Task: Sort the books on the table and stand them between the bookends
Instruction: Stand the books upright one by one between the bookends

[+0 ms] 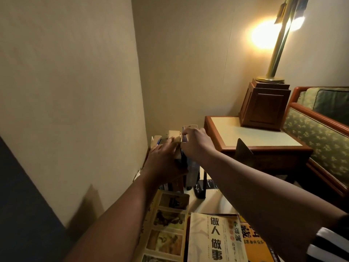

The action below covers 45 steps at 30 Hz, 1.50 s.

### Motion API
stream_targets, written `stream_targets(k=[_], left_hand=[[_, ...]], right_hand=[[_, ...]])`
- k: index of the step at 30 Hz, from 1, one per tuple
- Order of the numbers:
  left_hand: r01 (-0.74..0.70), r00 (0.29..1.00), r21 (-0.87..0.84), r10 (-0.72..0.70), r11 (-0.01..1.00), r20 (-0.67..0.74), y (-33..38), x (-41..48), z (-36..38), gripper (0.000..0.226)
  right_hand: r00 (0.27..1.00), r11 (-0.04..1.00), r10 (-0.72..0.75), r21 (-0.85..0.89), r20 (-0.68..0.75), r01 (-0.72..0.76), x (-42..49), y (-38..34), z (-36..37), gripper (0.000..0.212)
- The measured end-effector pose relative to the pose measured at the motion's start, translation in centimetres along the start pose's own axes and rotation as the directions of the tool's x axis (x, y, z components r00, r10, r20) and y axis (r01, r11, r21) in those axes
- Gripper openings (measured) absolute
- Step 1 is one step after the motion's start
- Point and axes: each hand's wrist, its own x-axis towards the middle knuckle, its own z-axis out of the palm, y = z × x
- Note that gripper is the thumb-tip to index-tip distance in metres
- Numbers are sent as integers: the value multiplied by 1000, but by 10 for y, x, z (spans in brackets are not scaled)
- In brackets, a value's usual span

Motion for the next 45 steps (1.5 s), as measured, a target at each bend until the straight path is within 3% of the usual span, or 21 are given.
stream_targets(k=[4, 7, 9, 15, 21, 24, 27, 29, 32, 37, 42, 45], left_hand=[[59, 995, 3, -59, 998, 78, -2, 3, -1, 86], [42, 994, 117, -53, 992, 98, -9, 10, 2, 54], [59, 996, 82, -65, 995, 68, -7, 9, 4, 50], [45, 991, 56, -52, 997, 122, -1, 4, 0, 85], [57, 989, 53, -64, 997, 136, -3, 4, 1, 89], [52, 988, 63, -61, 997, 140, -3, 4, 0, 89], [48, 990, 74, -58, 996, 132, -2, 4, 1, 93], [43, 990, 84, -54, 996, 132, -2, 3, 1, 95], [39, 989, 88, -51, 995, 138, -3, 4, 1, 96], [38, 988, 102, -52, 994, 146, -3, 4, 0, 97], [30, 968, 100, -54, 995, 244, -5, 13, -5, 101], [-1, 960, 128, -35, 992, 277, 2, 28, -14, 96]], right_hand=[[999, 998, 45, 41, -4, -45, -6, 8, 17, 38], [998, 997, 56, 47, -22, -55, -9, 14, 26, 39], [997, 996, 71, 56, -31, -69, -13, 19, 32, 43], [990, 982, 139, 131, 9, -139, -24, 32, 52, 63], [979, 965, 196, 167, 62, -204, -32, 40, 63, 62], [977, 887, 178, 409, 121, -213, -42, 47, 67, 64], [979, 682, 116, 703, 168, -202, -65, 61, 73, 58], [975, 570, 80, 793, 209, -217, -82, 71, 77, 49], [937, 510, 123, 789, 327, -342, -94, 86, 85, 37], [870, 447, 142, 754, 472, -482, -86, 101, 106, 43], [856, 415, 60, 767, 513, -489, -76, 109, 109, 44], [851, 479, 30, 740, 524, -472, -75, 119, 112, 47]])
